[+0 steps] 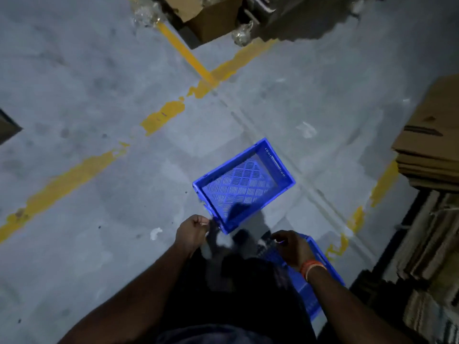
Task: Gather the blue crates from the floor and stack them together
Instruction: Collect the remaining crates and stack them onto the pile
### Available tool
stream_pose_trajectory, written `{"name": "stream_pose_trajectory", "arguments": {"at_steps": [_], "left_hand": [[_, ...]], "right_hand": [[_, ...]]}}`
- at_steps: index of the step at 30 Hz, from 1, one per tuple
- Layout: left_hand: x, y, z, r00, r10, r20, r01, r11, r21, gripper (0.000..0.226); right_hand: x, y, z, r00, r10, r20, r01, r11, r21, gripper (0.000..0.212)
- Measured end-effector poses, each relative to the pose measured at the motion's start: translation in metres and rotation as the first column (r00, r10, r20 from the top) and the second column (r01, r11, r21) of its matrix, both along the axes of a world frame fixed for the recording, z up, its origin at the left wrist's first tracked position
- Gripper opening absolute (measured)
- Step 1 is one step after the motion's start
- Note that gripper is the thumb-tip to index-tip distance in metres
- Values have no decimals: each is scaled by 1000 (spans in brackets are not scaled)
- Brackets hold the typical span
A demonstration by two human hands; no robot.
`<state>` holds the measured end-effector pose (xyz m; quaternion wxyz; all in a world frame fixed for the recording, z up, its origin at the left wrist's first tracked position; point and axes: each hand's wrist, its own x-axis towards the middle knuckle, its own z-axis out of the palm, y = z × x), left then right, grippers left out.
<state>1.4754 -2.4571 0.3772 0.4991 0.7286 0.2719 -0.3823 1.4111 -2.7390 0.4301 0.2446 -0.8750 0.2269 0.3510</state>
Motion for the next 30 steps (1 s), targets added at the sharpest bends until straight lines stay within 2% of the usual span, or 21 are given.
{"name": "stream_pose_trajectory", "arguments": {"at_steps": [2,4,6,9,11,13,16,17,19,22,25,26,28,30], "left_hand": [[4,-15,-25,1000,22,7,-22,999,26,2],[7,-31,-64,995,96,3,-96,994,50,16],[8,-49,-106,989,146,-7,-144,985,99,25],[7,-81,-169,969,244,-34,-238,963,125,7],[19,-107,-190,963,268,16,-266,946,188,13],[22,-126,-227,956,294,-14,-282,927,247,12],[16,-144,-299,947,323,-9,-307,908,286,13],[15,-150,-322,946,325,-6,-305,895,325,22],[17,-158,-353,959,283,-31,-247,882,402,37],[23,-159,-384,957,291,-4,-260,857,444,27],[25,-154,-404,936,339,91,-347,852,392,17],[24,-153,-412,928,355,115,-372,852,368,19],[27,-152,-420,923,350,161,-385,856,345,22],[24,-148,-420,916,356,184,-398,867,300,27]], "right_hand": [[27,-26,-16,997,74,-9,-74,997,-3,26],[59,-55,-43,990,137,11,-137,990,3,26],[92,-87,-84,985,174,-4,-174,985,-8,24],[137,-134,-156,974,225,-30,-225,974,-15,21],[167,-162,-202,960,278,-29,-278,960,-17,24],[194,-186,-242,935,355,-13,-356,934,-42,24],[227,-224,-314,895,446,25,-444,894,-59,25],[237,-235,-338,885,465,41,-461,884,-72,26],[253,-249,-378,897,438,60,-432,897,-94,25],[275,-255,-415,883,457,107,-437,884,-167,26],[291,-262,-439,879,446,171,-413,889,-197,23],[297,-266,-446,887,425,180,-398,902,-166,22],[306,-270,-458,914,354,198,-366,930,24,24],[309,-271,-457,938,315,141,-336,927,164,33]]}}
